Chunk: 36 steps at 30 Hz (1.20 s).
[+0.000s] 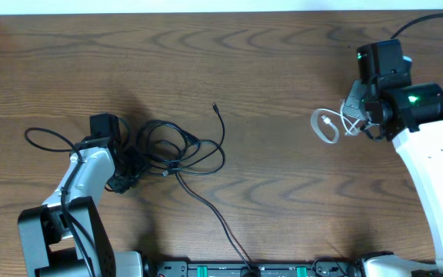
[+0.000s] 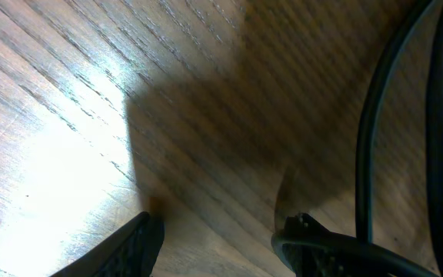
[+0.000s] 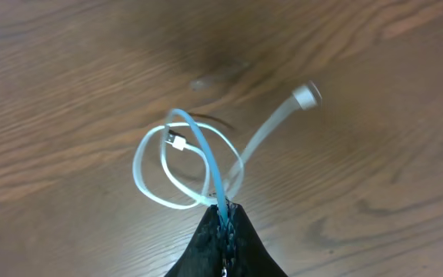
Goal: Untangle cables
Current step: 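Drag the white cable up-right away from the bundle with the right gripper, then carry the white cable to the upper right corner and release it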
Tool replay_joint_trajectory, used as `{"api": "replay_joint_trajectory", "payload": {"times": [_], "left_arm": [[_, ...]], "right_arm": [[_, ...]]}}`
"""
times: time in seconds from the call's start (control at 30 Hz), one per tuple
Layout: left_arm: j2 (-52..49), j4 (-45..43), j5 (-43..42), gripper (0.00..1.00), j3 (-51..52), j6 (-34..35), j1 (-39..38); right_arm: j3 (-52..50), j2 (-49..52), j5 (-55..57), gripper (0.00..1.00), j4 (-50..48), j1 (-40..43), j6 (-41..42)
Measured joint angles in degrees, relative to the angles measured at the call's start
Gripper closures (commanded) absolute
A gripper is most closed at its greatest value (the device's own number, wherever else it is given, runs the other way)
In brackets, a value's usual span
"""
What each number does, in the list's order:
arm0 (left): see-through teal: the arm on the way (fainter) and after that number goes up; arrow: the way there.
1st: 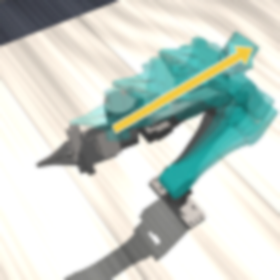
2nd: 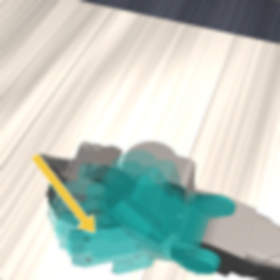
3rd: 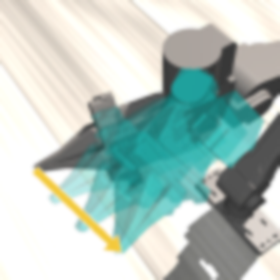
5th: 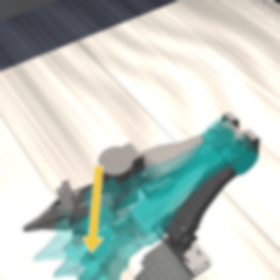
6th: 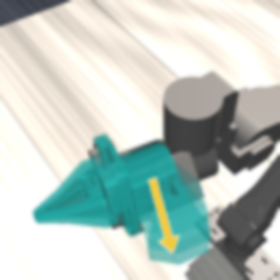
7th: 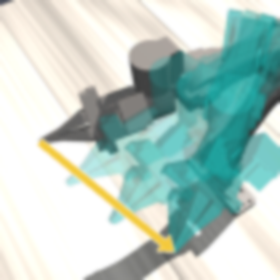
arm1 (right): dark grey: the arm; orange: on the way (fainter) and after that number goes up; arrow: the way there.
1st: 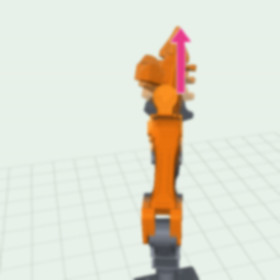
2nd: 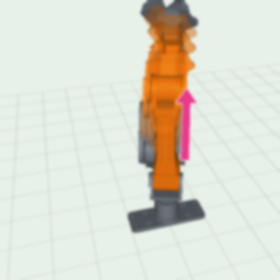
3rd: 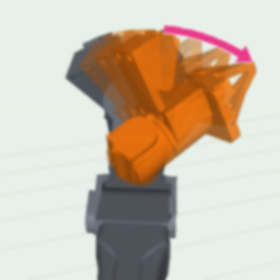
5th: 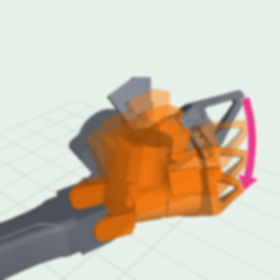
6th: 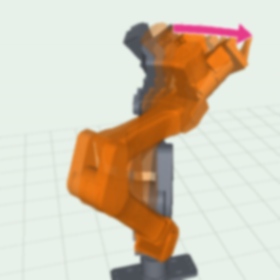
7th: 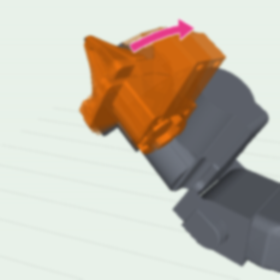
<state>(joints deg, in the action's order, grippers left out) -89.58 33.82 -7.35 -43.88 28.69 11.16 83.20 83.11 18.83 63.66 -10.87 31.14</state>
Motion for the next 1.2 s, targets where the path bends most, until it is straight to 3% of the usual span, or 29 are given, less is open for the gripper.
{"api": "replay_joint_trajectory", "payload": {"times": [0.5,0.57,0.6,0.63,0.7,0.83,0.97,1.2], "left_arm": [[0.0,0.0,0.0,0.44,0.0,0.0,0.0],[0.0,0.0,0.0,0.45,0.0,0.0,0.0],[0.0,0.0,0.0,0.45,0.0,0.0,0.0],[0.0,0.0,0.0,0.44,0.0,0.0,0.0],[0.0,0.0,0.0,0.45,0.0,0.0,0.0],[0.0,0.0,0.0,0.45,0.0,0.0,0.0],[0.0,0.0,0.0,0.44,0.0,0.0,0.0],[0.0,0.0,0.0,0.44,0.0,0.0,0.0]], "right_arm": [[0.0,2.6,1.1,0.97,-1.6,0.7,-5.0],[0.0,4.1,1.2,0.83,-1.5,1.0,-5.4],[0.0,5.1,1.3,0.56,-1.6,1.4,-5.5],[0.0,6.2,1.4,0.41,-1.5,1.7,-5.8],[0.0,8.2,1.6,0.34,-1.5,2.1,-6.2],[0.0,12.2,1.5,0.13,-1.5,2.4,-6.4],[0.0,14.5,1.0,0.01,-1.4,2.4,-6.8],[0.0,17.8,-5.3,0.01,-1.3,2.4,-7.1]]}}
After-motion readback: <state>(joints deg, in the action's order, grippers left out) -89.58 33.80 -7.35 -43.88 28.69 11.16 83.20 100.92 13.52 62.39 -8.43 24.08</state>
